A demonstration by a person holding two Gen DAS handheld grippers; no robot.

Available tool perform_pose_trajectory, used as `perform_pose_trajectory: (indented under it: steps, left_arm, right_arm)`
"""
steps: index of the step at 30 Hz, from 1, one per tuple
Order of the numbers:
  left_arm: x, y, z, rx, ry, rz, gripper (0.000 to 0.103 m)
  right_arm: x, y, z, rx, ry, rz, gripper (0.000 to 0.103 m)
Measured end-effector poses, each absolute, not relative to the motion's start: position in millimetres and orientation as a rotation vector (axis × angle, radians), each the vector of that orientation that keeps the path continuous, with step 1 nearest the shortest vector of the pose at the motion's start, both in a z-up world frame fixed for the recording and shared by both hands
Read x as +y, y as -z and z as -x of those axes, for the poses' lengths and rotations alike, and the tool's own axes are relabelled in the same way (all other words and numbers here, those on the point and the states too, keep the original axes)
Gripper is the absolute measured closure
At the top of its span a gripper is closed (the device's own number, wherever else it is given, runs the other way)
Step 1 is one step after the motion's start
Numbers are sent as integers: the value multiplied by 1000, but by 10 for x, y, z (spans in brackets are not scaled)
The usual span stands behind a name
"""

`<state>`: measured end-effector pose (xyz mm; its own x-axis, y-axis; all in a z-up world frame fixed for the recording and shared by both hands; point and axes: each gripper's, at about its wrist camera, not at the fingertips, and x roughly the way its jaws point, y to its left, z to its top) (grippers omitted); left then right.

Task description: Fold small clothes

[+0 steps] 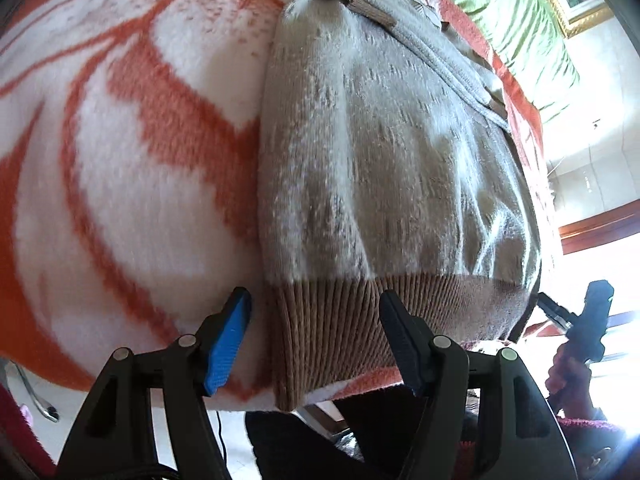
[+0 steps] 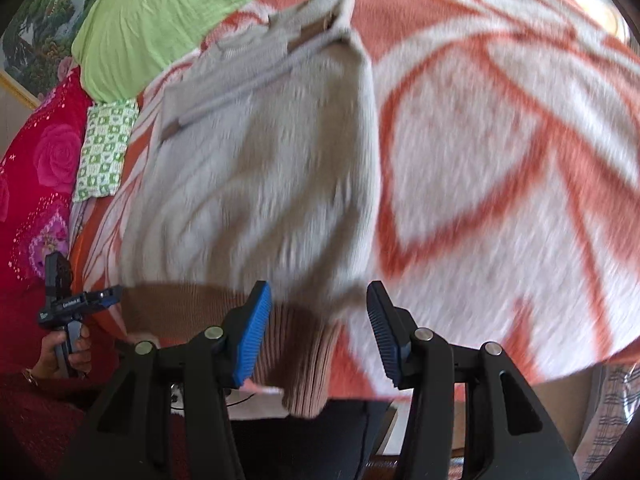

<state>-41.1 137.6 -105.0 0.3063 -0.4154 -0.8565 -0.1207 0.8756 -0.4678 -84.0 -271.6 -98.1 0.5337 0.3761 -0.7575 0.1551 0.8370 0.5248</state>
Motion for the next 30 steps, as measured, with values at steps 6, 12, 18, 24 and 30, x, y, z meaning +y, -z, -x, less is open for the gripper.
perform_pose_trajectory:
  steps: [6, 12, 18, 24, 30]
  left_arm:
    - [1340, 1088, 368, 1266, 269, 589, 43]
    - [1318, 1209, 373, 1268, 280, 592, 83]
    - [1322, 1086, 517, 1178, 357, 631, 96]
    - [1273, 960, 468, 1125, 394, 666, 97]
    - [1257, 316, 93, 951, 442, 690, 98]
  right_arm:
    - [-2681, 1048, 933, 960, -172, -635, 52]
    - [-2692, 1164, 927, 933, -195, -706, 64]
    - [-2800, 1163, 1083, 953, -204, -728, 96]
    - [-2914, 1143, 1022, 911, -266, -829, 96]
    - [-3075, 602, 684, 725, -372, -894, 96]
